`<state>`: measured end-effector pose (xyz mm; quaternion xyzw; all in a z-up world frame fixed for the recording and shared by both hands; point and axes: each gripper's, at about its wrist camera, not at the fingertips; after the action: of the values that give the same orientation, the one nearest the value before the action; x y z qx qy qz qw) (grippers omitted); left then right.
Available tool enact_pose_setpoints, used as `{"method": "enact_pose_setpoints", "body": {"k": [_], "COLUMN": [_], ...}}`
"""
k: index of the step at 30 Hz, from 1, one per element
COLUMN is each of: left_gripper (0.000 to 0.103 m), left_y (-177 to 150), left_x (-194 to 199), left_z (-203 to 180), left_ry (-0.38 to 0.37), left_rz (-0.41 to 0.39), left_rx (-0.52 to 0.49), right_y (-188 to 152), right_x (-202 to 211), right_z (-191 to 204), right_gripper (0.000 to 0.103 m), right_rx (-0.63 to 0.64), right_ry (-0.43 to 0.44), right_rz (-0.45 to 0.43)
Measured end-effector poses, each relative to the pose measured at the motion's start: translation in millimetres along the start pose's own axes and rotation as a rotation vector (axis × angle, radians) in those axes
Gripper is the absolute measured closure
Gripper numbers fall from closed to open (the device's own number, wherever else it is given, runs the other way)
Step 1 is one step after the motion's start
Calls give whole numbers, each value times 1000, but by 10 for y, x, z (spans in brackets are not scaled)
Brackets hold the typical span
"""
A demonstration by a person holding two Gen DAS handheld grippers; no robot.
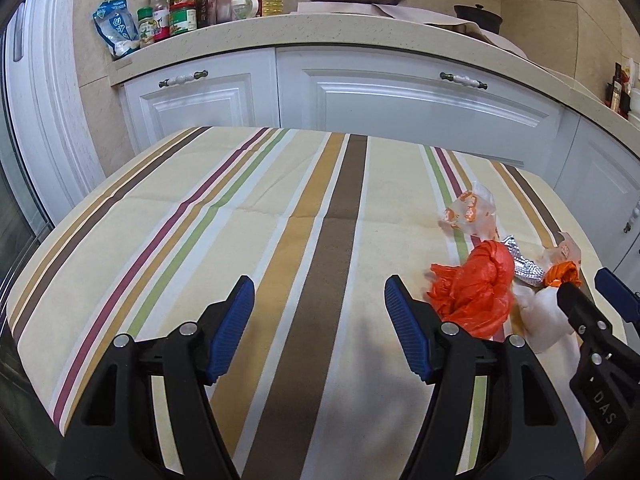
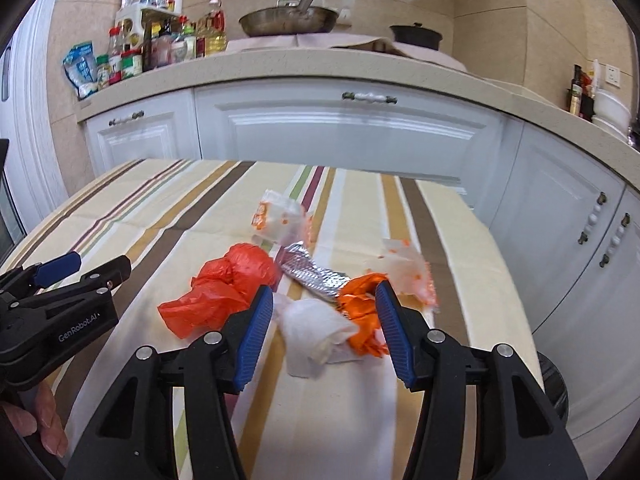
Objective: Collect trash
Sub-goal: 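Grasp the white crumpled bag with the right tool while the left tool grasps the red bag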
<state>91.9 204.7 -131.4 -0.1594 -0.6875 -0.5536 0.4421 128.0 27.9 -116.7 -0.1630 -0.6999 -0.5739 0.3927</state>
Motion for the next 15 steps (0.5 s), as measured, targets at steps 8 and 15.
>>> {"method": "enact_pose_setpoints", "body": {"k": [8,15], "left_gripper": [35,32], "left_y": [-8,-36], "left_x": [-32,-24], "left_z": [3,-38], "left_ry": [-20,-28], "left_rz": [12,13], "left_rx": [1,-2], "right_y": [-9,-46], "right_x": [-68,-10], "right_z": [117,29], "right_gripper": [73,66], "right_rx": [46,26], "right_ry": [24,27], "right_rz": [48,27]}}
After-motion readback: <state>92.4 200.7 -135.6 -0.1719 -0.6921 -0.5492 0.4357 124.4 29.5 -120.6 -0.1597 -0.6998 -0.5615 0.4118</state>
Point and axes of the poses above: each gripper's, at about its wrist camera, not at the fingertips, and x roughly against the way its jaws point, z to its left, y to its top, and after that the axes turned 11 degrees about z, right-handed
